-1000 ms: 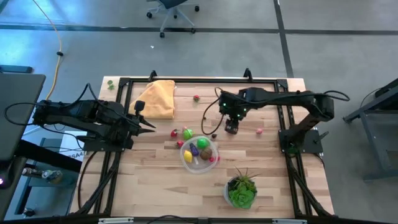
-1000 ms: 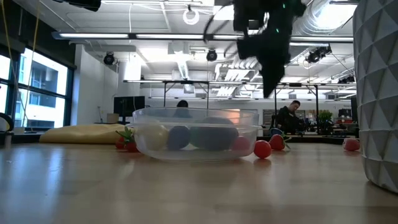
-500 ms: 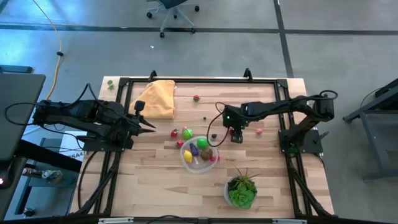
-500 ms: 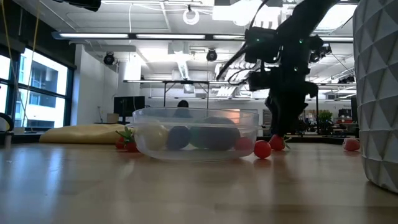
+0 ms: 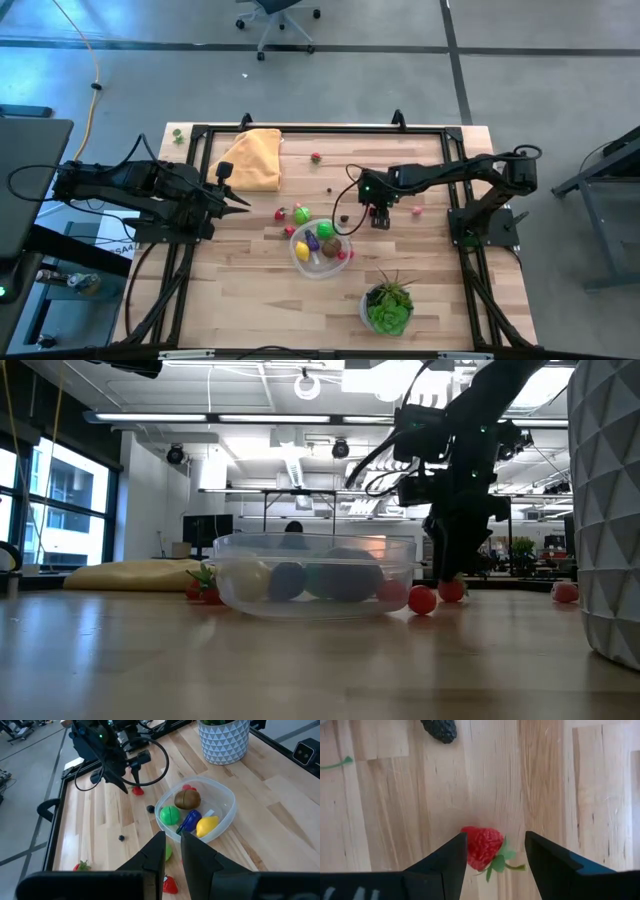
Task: Pick and placing Produce into tupperware
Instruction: Put the red strawberry into the transparent bin
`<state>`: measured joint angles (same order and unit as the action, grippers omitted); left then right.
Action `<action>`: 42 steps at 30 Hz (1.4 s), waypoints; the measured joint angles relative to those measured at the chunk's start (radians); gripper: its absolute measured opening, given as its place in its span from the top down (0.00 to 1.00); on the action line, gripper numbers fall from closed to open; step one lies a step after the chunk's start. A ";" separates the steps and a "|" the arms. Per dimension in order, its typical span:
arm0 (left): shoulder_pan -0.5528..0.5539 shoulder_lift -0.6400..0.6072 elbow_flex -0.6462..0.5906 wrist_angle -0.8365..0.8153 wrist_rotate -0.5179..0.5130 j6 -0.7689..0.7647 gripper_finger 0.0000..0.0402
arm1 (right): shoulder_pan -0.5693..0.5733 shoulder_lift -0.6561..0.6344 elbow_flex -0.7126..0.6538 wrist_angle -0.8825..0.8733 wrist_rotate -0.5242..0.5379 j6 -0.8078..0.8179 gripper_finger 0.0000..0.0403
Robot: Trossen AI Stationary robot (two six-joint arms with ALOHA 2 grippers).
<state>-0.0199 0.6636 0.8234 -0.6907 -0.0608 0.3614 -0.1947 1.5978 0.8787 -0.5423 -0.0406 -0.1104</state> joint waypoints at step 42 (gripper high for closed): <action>0.000 0.000 0.000 0.000 0.000 0.000 0.87 | 0.000 0.050 0.000 -0.008 -0.046 -0.119 0.53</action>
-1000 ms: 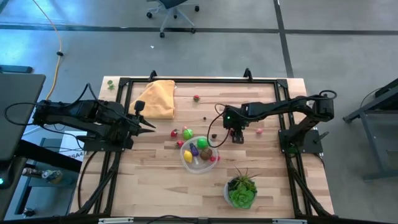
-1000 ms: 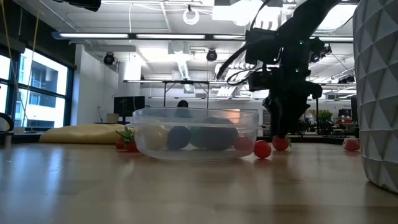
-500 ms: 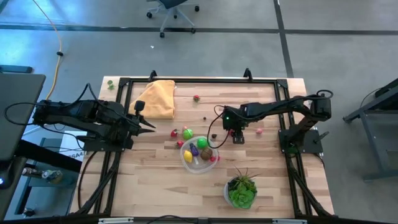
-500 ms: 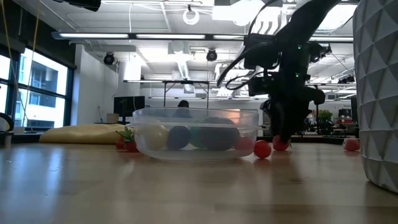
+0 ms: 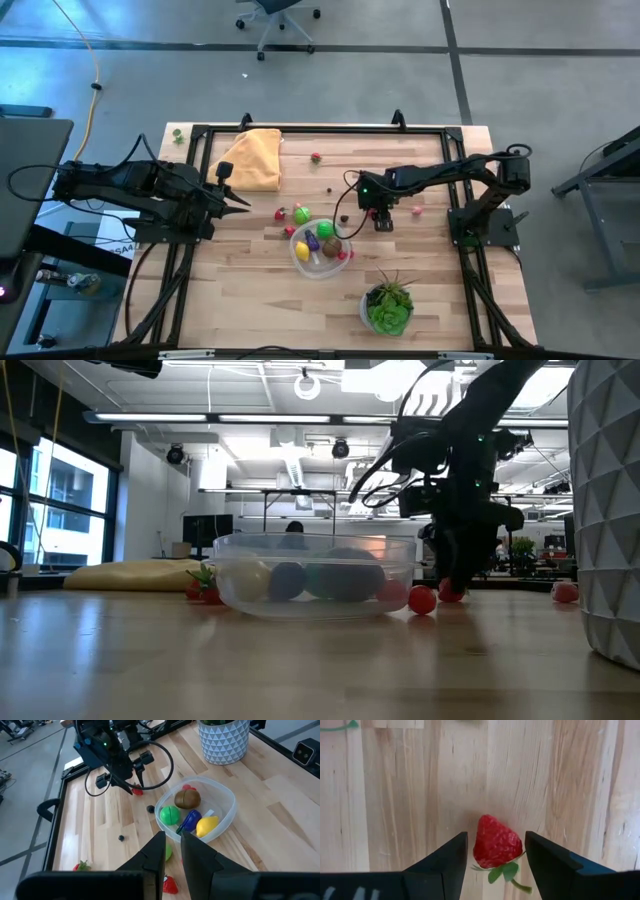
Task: Pick and placing Produce into tupperware
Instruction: Put the red strawberry into the transparent bin
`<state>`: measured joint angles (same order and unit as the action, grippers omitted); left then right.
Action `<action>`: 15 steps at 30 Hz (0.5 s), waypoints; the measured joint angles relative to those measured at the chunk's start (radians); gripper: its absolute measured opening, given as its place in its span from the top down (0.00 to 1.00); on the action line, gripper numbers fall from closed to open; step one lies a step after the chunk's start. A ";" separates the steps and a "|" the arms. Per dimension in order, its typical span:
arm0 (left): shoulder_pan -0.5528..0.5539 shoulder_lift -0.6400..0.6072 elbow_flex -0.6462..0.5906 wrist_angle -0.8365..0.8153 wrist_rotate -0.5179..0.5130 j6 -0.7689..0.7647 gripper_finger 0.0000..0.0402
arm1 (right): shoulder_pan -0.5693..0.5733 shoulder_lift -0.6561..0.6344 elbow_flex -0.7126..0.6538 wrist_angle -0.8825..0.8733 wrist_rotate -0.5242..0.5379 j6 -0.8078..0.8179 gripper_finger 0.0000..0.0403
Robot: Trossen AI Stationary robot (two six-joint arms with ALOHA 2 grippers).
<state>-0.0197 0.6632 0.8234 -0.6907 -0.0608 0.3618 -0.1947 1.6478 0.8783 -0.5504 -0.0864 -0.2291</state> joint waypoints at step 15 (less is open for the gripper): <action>0.000 0.000 0.000 0.000 0.000 0.000 0.87 | 0.000 0.040 0.002 0.008 0.005 -0.005 0.55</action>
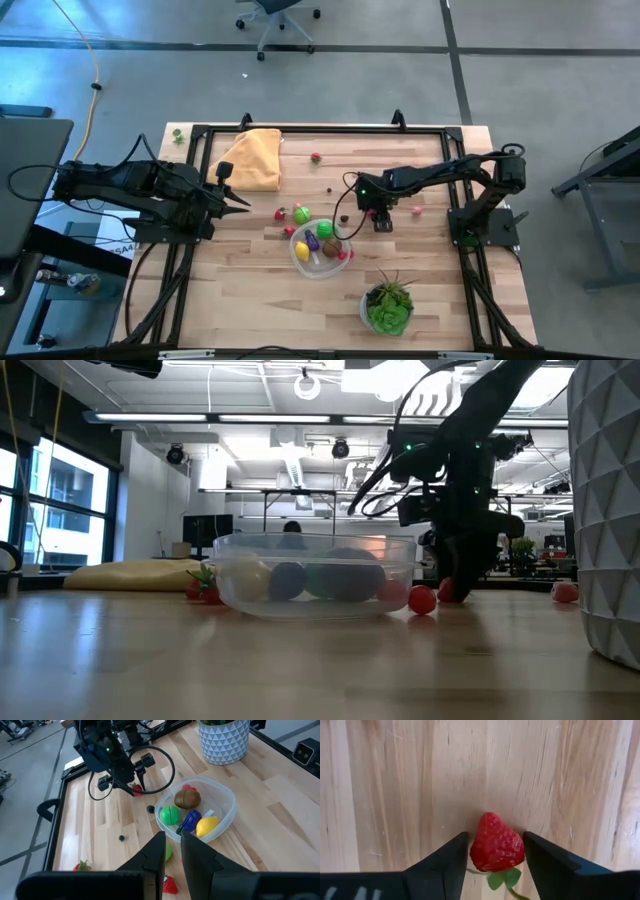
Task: Pick and placing Produce into tupperware
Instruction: Put the red strawberry into the transparent bin
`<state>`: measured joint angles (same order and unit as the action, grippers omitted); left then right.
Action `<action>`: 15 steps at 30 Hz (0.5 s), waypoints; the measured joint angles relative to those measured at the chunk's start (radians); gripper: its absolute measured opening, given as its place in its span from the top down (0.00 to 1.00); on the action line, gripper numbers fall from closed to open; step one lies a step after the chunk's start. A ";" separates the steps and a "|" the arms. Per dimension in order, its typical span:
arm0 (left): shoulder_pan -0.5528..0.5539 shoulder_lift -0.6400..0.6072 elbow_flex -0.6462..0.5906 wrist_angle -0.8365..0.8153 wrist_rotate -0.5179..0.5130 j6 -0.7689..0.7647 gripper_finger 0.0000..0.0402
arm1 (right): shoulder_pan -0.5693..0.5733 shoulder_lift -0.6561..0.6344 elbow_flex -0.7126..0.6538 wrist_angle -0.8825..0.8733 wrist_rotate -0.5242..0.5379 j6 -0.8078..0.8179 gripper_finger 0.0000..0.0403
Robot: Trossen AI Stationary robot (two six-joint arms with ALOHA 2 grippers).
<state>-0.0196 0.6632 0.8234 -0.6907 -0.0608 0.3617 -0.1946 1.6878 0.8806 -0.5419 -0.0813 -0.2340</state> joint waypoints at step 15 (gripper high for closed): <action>0.000 0.000 0.000 0.000 0.000 0.000 0.87 | 0.000 -0.001 0.000 0.003 0.003 0.008 0.65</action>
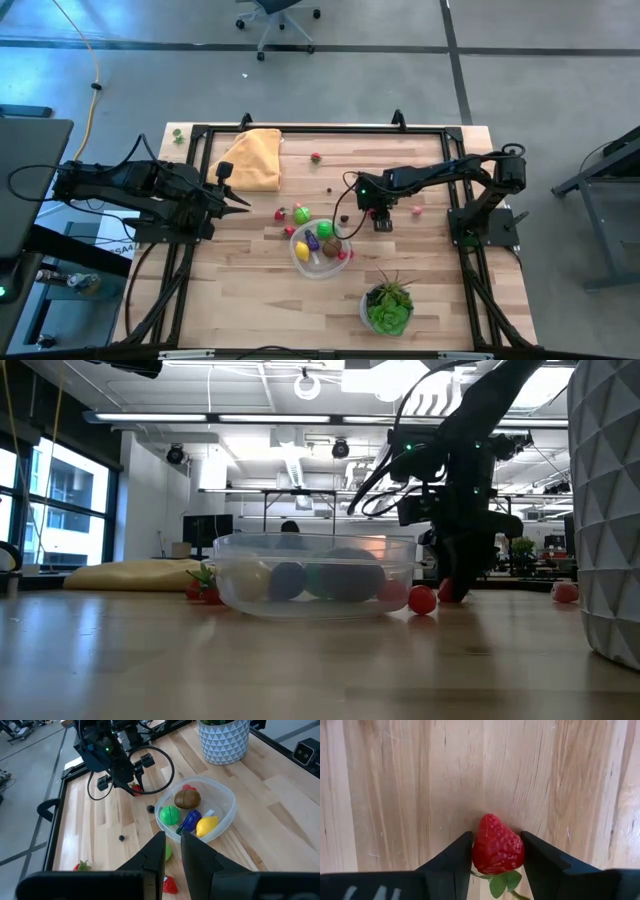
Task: Pick and placing Produce into tupperware
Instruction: Put the red strawberry into the transparent bin
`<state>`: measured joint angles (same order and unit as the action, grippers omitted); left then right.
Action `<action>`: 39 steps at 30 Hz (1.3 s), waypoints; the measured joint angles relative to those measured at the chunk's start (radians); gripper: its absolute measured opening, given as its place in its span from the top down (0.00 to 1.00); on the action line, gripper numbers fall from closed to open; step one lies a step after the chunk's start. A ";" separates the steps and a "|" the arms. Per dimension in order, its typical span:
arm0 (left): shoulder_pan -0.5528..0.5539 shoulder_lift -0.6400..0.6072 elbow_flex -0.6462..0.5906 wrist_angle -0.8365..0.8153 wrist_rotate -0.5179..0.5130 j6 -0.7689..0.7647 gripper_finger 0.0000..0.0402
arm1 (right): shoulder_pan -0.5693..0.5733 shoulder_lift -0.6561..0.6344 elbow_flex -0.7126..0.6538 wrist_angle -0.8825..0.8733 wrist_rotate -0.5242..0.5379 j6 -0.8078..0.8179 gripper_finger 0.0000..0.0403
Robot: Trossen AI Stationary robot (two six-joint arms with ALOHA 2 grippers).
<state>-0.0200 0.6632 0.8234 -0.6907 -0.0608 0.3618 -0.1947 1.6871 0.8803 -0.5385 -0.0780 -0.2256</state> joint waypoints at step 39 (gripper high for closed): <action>0.000 0.000 0.000 0.000 0.000 0.000 0.87 | 0.259 0.084 0.644 -0.072 -0.169 0.121 0.66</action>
<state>-0.0200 0.6636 0.8234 -0.6903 -0.0608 0.3618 0.0643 1.7709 1.5242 -0.6102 -0.2468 -0.1047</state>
